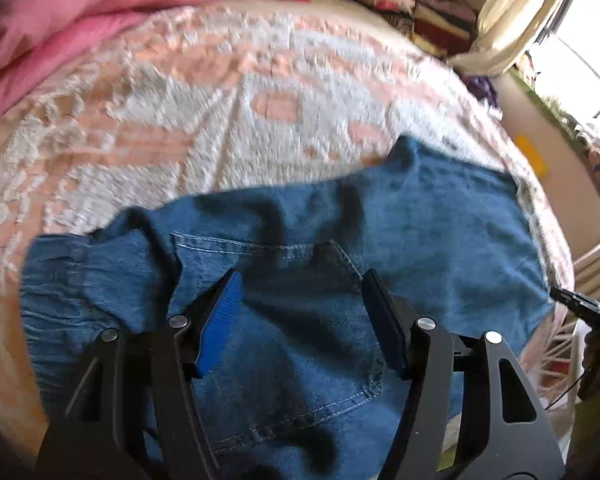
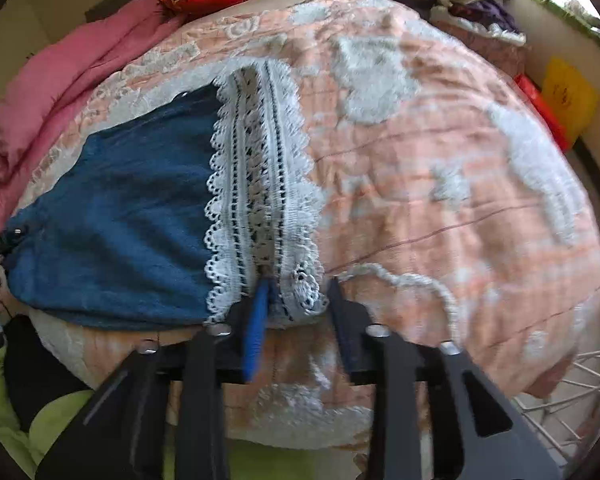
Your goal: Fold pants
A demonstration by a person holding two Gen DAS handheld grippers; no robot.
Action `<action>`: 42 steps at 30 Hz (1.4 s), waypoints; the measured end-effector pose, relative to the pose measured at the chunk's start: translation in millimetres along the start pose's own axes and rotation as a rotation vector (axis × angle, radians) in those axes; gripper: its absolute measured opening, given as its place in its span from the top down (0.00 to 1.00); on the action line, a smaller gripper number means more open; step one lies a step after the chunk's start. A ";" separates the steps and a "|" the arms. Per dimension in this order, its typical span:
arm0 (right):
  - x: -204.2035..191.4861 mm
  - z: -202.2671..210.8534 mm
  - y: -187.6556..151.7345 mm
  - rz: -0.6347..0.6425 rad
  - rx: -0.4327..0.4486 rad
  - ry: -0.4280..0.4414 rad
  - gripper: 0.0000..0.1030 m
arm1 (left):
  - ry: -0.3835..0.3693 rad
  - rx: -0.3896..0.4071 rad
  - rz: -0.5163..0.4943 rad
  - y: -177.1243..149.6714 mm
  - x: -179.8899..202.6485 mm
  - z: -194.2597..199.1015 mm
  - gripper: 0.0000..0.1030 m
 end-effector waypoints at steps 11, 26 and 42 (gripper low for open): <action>-116.1 3.6 43.0 0.283 0.128 0.070 0.39 | 0.181 0.083 -0.130 -4.0 -3.6 41.4 0.44; -61.0 -51.2 23.7 0.285 0.002 -0.127 0.23 | 0.071 -0.054 -0.006 -18.2 -28.8 3.4 0.32; -175.7 -40.7 1.7 0.398 -0.008 0.109 0.22 | 0.160 -0.064 -0.265 -49.4 33.1 25.2 0.23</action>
Point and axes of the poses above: each gripper's, at about its wrist camera, not at the fingertips, and z roughly against the way its jaws point, x to its right, y to its top, the point moved 10 cm from there along -z, roughly the way its jaws point, and after that the axes turned 6 degrees about y, right-handed, at the moved point
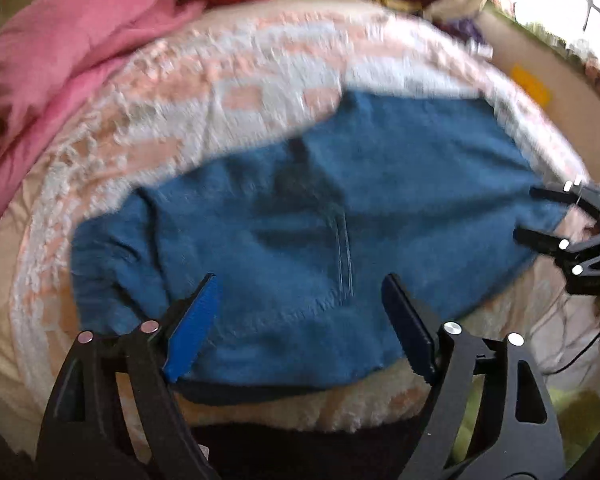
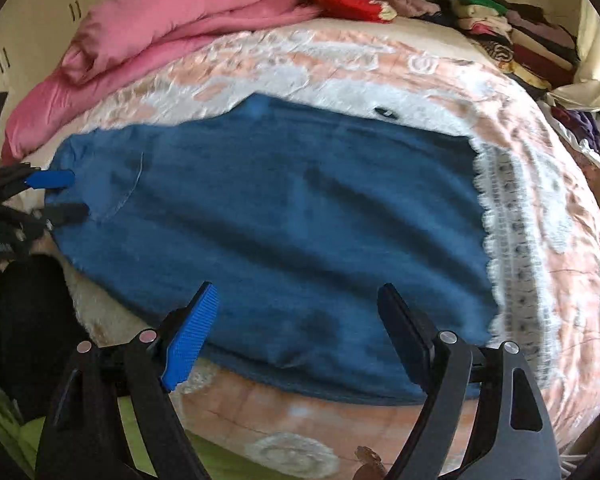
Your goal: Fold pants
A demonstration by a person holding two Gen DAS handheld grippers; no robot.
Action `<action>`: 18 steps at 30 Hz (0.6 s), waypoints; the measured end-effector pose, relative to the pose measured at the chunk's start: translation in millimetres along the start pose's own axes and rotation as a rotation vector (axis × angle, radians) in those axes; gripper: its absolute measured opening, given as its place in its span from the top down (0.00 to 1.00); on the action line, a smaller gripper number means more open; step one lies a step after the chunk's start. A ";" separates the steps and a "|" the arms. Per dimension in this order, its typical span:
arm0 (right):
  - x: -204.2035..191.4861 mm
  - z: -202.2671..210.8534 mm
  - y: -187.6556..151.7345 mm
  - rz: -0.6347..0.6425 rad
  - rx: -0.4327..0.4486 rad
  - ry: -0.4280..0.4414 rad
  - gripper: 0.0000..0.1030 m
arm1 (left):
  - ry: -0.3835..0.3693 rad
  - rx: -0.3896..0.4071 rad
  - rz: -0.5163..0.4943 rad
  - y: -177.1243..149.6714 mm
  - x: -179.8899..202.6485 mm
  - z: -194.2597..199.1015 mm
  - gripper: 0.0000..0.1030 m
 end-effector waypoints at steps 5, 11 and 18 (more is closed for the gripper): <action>26.9 -6.2 -27.1 -0.071 -0.074 -0.066 0.21 | 0.011 -0.078 -0.009 -22.3 -2.4 -23.3 0.21; 39.7 1.5 -34.6 -0.137 -0.060 -0.055 0.21 | -0.010 -0.067 0.013 -22.7 -6.5 -19.4 0.19; 38.0 33.1 -21.1 -0.144 0.030 -0.020 0.14 | -0.013 -0.021 0.024 -10.1 -3.9 0.7 0.10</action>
Point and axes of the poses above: each gripper's, at about its wrist camera, not at the fingertips, and z roughly against the way its jaws point, x to its right, y to its top, the point moved 10 cm from there along -z, roughly the way its jaws point, and after that the axes turned 6 degrees about y, right-handed, at the moved point
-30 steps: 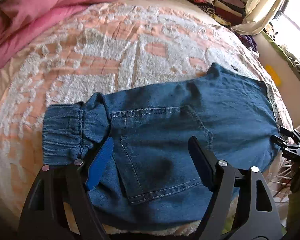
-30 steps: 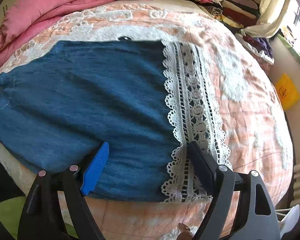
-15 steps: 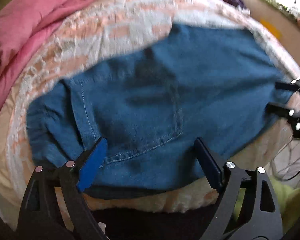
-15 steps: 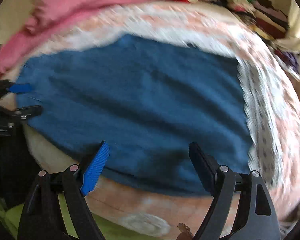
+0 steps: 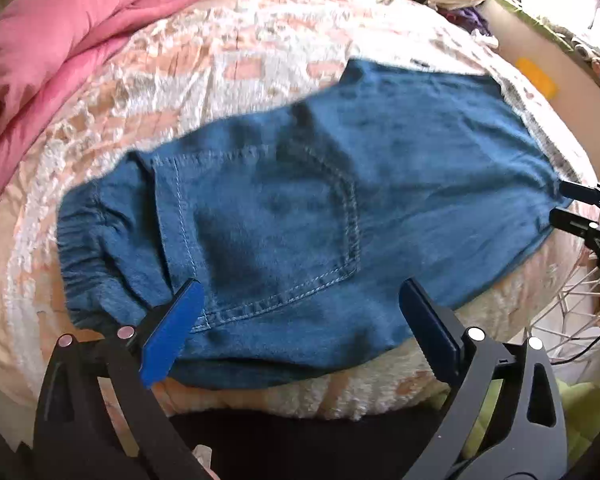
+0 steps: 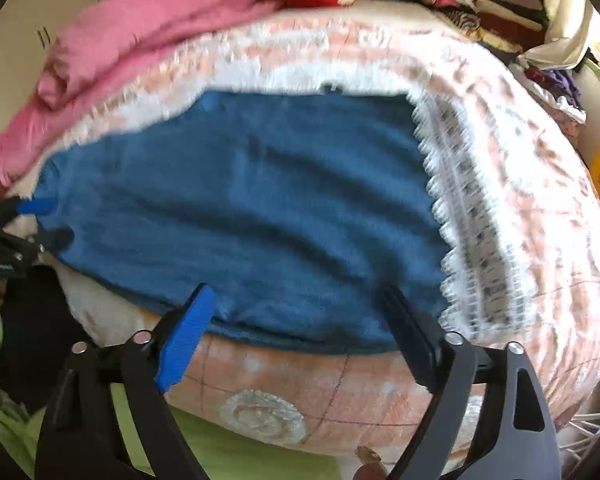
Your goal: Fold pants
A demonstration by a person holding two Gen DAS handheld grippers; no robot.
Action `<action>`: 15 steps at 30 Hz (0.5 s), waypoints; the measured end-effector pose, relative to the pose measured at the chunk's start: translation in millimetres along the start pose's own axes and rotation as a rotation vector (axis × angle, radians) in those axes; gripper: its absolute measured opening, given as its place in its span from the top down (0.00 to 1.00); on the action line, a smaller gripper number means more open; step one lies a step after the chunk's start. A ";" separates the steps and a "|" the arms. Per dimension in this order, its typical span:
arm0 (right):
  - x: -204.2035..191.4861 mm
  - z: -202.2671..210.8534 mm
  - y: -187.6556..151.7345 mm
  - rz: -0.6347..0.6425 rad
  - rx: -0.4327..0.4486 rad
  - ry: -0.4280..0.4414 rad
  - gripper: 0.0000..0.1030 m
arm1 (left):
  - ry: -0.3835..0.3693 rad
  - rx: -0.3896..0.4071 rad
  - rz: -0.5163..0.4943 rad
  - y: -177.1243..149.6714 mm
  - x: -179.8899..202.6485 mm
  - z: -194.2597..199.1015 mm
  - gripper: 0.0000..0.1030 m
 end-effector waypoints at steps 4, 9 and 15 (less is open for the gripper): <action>11.8 20.4 9.0 -0.025 0.046 -0.017 0.10 | -0.008 0.059 0.013 18.7 1.8 22.3 0.09; 24.0 46.6 16.8 -0.026 0.109 -0.048 0.07 | -0.016 0.125 0.018 42.2 7.7 44.9 0.09; 42.3 79.6 24.9 -0.033 0.196 -0.087 0.05 | -0.020 0.155 -0.016 62.4 24.7 54.3 0.09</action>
Point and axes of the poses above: each gripper's, at about its wrist camera, not at the fingertips, and z roughly against the way its jaws point, x to its right, y to its top, the point moved 10 cm from there along -z, roughly the way its jaws point, and after that the axes turned 6 degrees about y, right-handed, at the moved point
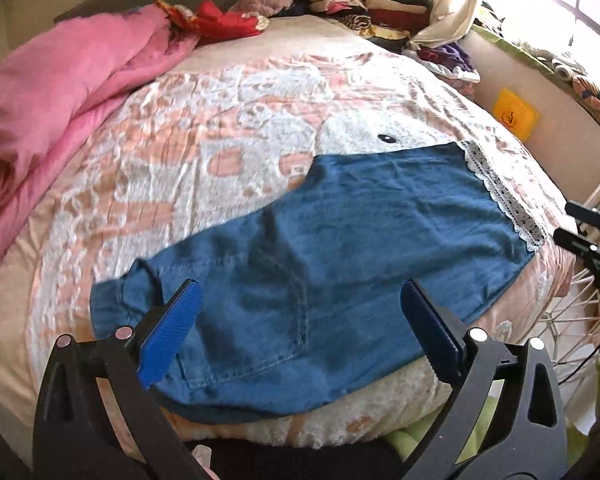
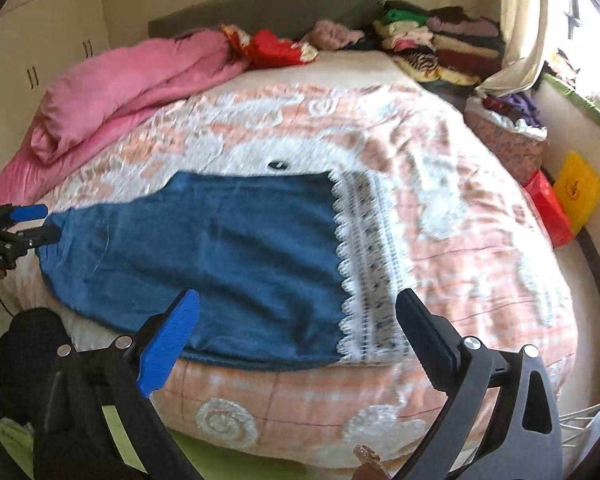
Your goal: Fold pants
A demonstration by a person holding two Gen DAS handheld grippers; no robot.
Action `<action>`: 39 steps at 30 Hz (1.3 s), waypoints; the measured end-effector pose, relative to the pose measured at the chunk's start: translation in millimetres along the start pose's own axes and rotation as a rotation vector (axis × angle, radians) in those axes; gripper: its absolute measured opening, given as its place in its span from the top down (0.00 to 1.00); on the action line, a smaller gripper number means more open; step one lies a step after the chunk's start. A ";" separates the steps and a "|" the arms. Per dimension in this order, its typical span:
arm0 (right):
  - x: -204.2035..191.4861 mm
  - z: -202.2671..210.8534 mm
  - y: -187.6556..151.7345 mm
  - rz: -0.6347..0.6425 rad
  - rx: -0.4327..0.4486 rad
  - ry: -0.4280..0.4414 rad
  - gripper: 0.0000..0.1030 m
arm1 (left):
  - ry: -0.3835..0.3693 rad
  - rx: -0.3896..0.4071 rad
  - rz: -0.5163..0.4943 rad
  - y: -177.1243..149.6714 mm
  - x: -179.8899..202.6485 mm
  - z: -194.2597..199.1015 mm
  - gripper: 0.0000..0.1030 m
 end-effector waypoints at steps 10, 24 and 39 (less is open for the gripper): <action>29.9 26.8 9.1 -0.037 0.070 -0.037 0.05 | -0.046 0.042 -0.059 41.3 38.5 4.0 0.09; 74.2 29.0 -2.7 -0.122 0.084 -0.059 0.05 | -0.091 0.029 -0.172 100.0 96.3 -31.7 0.09; 83.6 -30.9 -36.6 -0.220 -0.034 0.050 0.05 | -0.182 -0.021 -0.338 137.5 176.2 -112.8 0.09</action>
Point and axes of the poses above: each gripper's, at about its wrist camera, not at the fingertips, and z roughly against the way its jaws point, x to its right, y to its top, the point moved 10 cm from there along -z, roughly the way its jaws point, and after that the axes turned 6 degrees about y, right-handed, at the moved point
